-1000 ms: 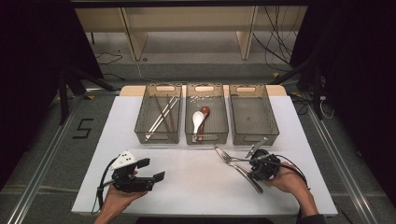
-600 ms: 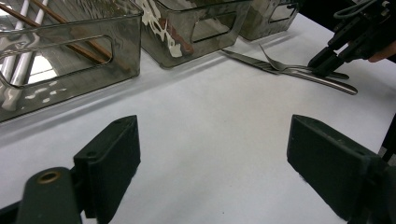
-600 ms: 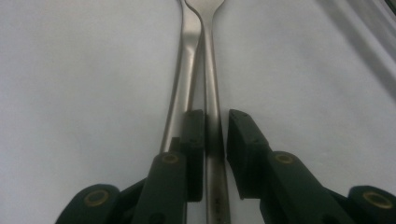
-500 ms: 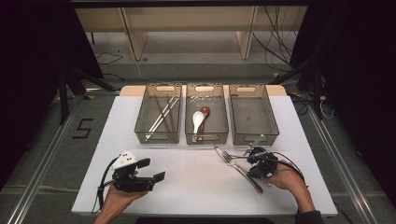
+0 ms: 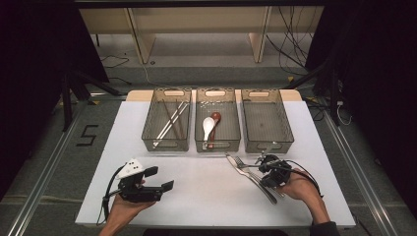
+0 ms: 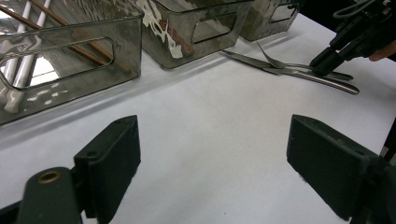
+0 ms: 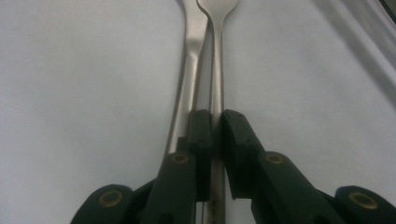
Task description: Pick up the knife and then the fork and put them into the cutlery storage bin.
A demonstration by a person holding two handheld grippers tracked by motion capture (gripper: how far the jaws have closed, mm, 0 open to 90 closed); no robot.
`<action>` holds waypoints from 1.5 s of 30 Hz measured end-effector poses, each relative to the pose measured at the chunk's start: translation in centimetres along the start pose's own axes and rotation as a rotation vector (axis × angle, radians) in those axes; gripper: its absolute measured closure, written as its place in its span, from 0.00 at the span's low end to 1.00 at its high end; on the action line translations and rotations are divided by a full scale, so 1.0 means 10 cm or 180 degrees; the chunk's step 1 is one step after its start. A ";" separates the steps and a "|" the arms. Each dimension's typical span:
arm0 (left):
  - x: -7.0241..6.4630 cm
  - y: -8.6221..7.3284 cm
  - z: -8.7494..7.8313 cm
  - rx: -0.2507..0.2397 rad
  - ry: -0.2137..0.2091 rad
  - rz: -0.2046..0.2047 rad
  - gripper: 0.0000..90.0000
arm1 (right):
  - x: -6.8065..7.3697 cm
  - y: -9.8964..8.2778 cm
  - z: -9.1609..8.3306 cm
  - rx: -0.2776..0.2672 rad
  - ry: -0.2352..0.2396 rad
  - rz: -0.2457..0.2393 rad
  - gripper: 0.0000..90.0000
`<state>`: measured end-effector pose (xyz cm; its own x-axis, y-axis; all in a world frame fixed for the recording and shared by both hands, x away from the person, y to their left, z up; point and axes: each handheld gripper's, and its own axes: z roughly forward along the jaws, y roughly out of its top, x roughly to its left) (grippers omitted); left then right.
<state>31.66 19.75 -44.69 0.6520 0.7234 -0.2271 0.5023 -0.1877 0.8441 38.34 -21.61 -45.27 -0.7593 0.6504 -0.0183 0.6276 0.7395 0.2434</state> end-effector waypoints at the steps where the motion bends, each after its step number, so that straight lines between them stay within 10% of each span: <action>1: 0.00 0.00 0.00 0.0001 0.0004 0.0002 0.19 | 0.00 0.00 -0.01 -0.0005 0.0015 -0.0002 0.92; 45: 0.01 0.00 0.00 0.0011 0.0032 0.0013 0.19 | -0.09 -0.05 -0.22 -0.0522 0.0402 0.0193 0.92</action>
<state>31.68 19.87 -44.72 0.6484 0.7292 -0.2187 0.5015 -0.1930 0.8433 38.32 -22.98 -43.20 -0.7431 0.6583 0.1201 0.6441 0.6549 0.3952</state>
